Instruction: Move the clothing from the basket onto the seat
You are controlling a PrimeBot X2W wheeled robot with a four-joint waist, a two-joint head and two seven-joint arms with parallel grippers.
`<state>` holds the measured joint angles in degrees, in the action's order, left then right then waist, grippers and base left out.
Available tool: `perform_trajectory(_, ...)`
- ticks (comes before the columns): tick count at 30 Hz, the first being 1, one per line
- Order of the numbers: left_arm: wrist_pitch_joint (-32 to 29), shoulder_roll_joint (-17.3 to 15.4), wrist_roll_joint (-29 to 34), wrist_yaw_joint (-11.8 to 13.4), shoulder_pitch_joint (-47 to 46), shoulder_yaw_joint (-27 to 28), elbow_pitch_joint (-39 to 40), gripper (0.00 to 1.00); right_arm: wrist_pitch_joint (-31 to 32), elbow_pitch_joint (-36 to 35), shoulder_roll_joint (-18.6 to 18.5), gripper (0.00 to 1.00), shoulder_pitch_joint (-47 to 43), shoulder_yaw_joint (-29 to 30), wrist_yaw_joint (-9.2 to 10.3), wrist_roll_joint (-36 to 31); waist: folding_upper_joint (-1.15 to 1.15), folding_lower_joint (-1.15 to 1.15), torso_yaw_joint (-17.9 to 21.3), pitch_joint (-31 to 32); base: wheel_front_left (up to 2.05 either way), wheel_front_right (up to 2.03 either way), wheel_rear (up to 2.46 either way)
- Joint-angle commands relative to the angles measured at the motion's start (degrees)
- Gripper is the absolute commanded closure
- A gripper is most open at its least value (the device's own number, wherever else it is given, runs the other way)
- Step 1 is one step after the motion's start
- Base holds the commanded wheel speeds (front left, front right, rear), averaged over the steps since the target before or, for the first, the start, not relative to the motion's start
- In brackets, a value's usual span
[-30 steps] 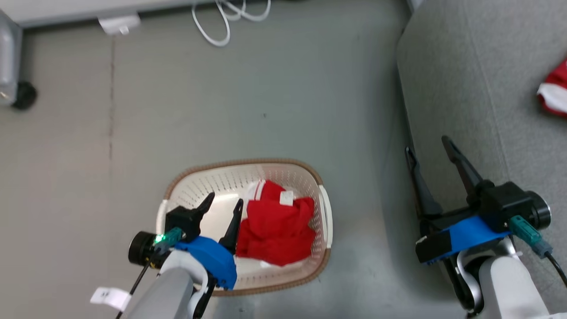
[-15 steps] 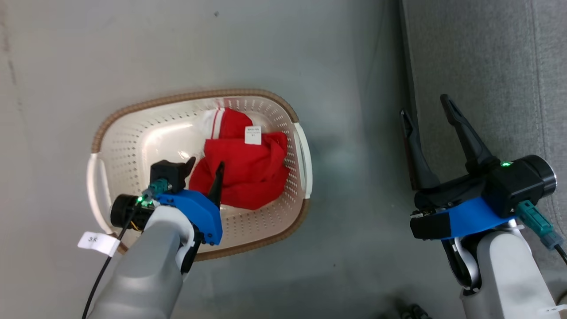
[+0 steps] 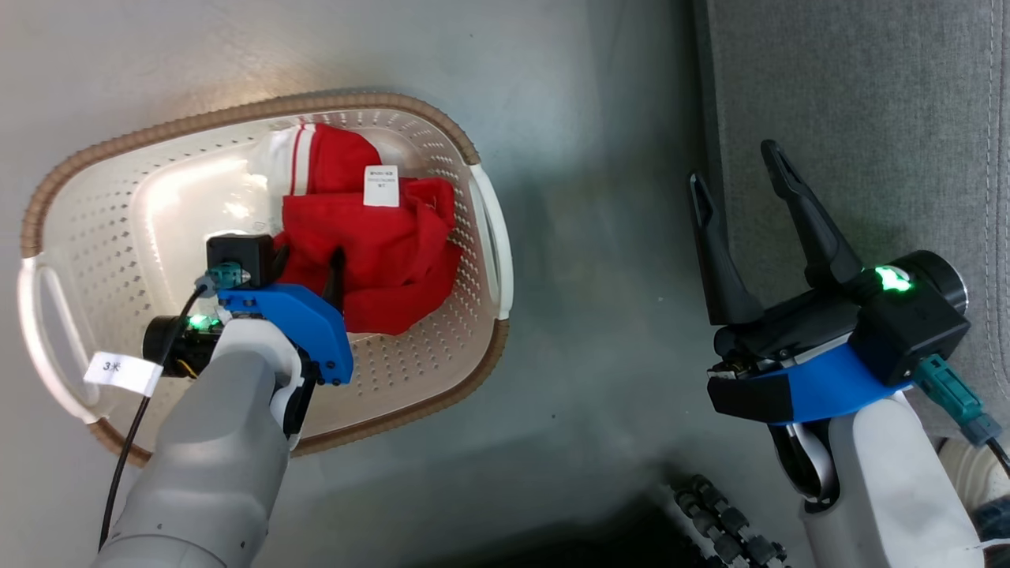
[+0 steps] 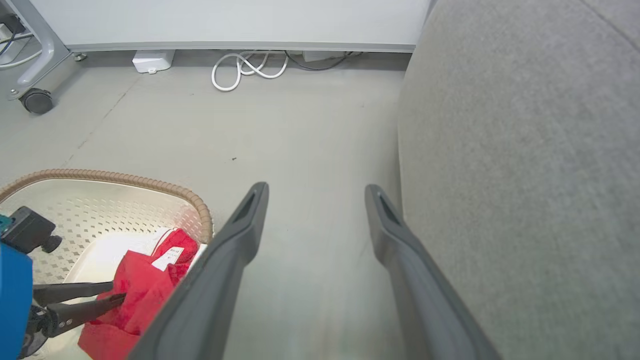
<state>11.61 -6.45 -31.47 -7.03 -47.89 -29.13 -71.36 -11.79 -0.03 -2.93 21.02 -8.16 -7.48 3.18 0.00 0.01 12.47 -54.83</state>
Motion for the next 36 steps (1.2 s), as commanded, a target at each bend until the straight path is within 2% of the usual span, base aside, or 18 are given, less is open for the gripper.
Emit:
perform_trajectory(1, -0.60, -0.19, -0.52, 0.07, -1.06, 0.13, -0.22, 0.00, -0.60, 0.29, 0.06, 0.00, 1.14, -0.12, -0.03, 0.67, 0.00, -0.01, 0.96, -0.97, 0.00, 0.00, 0.00)
perform_trajectory(8, -3.47, 0.50, -3.75, -0.58, -1.68, -0.35, 1.24, 0.00, -1.61, 1.30, 0.06, 0.00, 1.43, -0.74, -0.03, 1.73, 0.00, -0.01, 2.04, -2.12, 0.00, 0.00, 0.00)
perform_trajectory(12, -4.67, -0.59, -5.07, -0.56, -0.83, -2.26, 3.42, 0.00, -1.99, 1.75, 0.06, 0.00, 1.55, -1.07, -0.03, 2.02, 0.00, -0.01, 2.47, -2.42, 0.00, 0.00, 0.00)
perform_trajectory(13, -4.92, -0.84, -5.33, -0.56, -0.64, -2.82, 3.83, 0.03, -1.93, 1.86, 0.06, 0.00, 1.55, -1.08, -0.02, 2.08, 0.00, -0.01, 2.52, -2.45, 0.00, 0.00, 0.00)
perform_trajectory(14, -5.10, -1.08, -5.42, -0.57, -0.48, -3.45, 4.17, 0.46, -2.02, 1.95, 0.06, 0.00, 1.52, -1.09, -0.03, 2.08, 0.00, -0.01, 2.55, -2.46, 0.00, 0.00, 0.00)
perform_trajectory(15, -5.26, -1.34, -5.57, -0.57, -0.45, -4.08, 4.48, 0.58, -2.09, 2.01, 0.06, 0.00, 1.49, -1.07, -0.03, 2.03, 0.00, -0.01, 2.55, -2.46, 0.00, 0.00, 0.00)
perform_trajectory(16, -5.33, -1.52, -5.88, -0.57, -0.40, -4.51, 4.77, 1.00, -2.14, 2.07, 0.06, 0.00, 1.47, -1.01, -0.03, 1.98, 0.00, -0.01, 2.53, -2.44, 0.00, 0.00, 0.00)
perform_trajectory(29, -4.70, -2.29, -9.45, -0.58, -0.23, -9.41, 6.16, 1.00, -2.18, 2.62, 0.06, 0.00, 1.78, -1.15, -0.03, 1.28, 0.00, -0.01, 1.25, -1.12, 0.00, 0.00, 0.00)
perform_trajectory(36, -3.81, -1.75, -11.79, -0.58, 0.67, -11.67, 6.64, 1.00, -1.90, 3.25, 0.06, 0.00, 2.24, -1.27, -0.03, 0.57, 0.00, -0.01, -0.12, 2.08, 0.00, 0.00, 0.00)
